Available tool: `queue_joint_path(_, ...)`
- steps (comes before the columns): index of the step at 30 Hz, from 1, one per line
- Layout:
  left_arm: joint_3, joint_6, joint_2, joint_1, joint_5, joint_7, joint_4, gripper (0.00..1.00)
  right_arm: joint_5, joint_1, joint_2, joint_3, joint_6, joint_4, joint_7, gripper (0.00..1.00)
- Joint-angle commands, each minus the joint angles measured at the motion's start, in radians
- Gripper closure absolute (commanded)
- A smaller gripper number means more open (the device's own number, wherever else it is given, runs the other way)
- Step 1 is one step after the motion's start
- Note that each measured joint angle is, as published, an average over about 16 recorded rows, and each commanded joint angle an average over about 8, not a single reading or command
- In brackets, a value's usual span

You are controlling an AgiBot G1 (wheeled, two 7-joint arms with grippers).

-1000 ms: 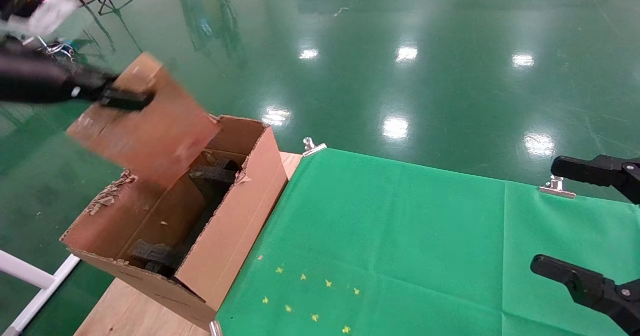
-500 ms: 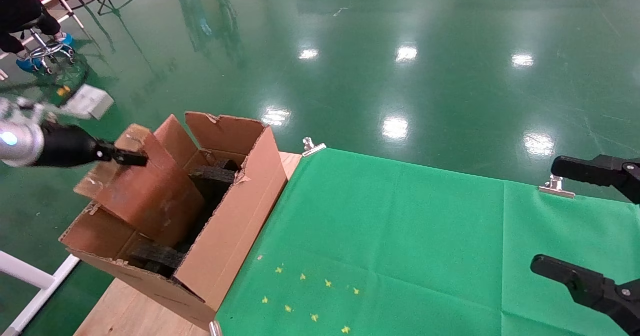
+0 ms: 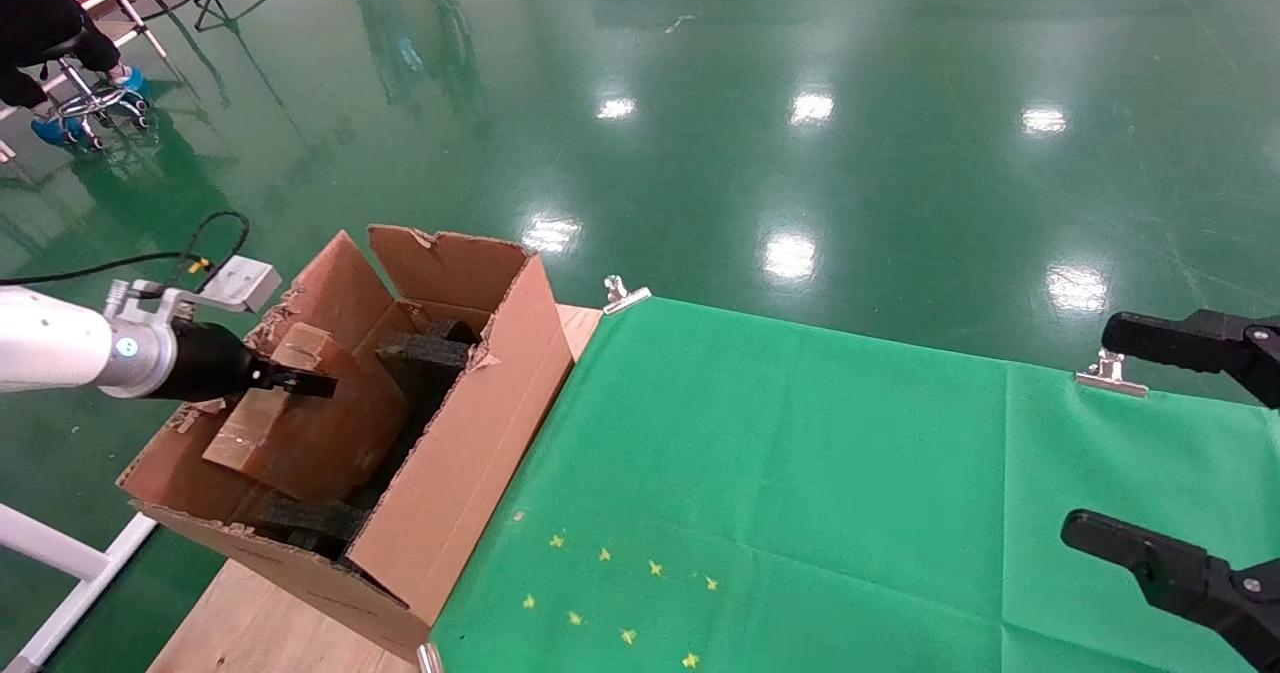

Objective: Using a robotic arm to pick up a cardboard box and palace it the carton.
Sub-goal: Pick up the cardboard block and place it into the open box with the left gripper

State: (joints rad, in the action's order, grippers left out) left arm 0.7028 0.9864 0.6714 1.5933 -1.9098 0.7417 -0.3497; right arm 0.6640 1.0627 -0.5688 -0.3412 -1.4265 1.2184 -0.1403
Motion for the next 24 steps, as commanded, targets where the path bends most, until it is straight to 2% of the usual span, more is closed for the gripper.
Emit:
queue_joint_path(1,0.007,-0.011,0.018,0.004,-0.012,-0.004,0.034,0.44,0.0,0.0,0.0,0.0,0.0,0.0,0.0,0.0)
queue_joint_path(4,0.01,-0.021,0.03,0.007,-0.016,-0.011,0.057,0.07,0.0,0.0,0.0,0.0,0.0,0.0,0.0,0.0)
queue_joint_path(5,0.01,-0.023,0.033,0.007,-0.016,-0.012,0.061,0.0,0.0,0.0,0.0,0.0,0.0,0.0,0.0,0.0)
queue_joint_path(24,0.011,-0.005,0.025,0.006,-0.02,-0.007,0.05,0.0,0.0,0.0,0.0,0.0,0.0,0.0,0.0,0.0)
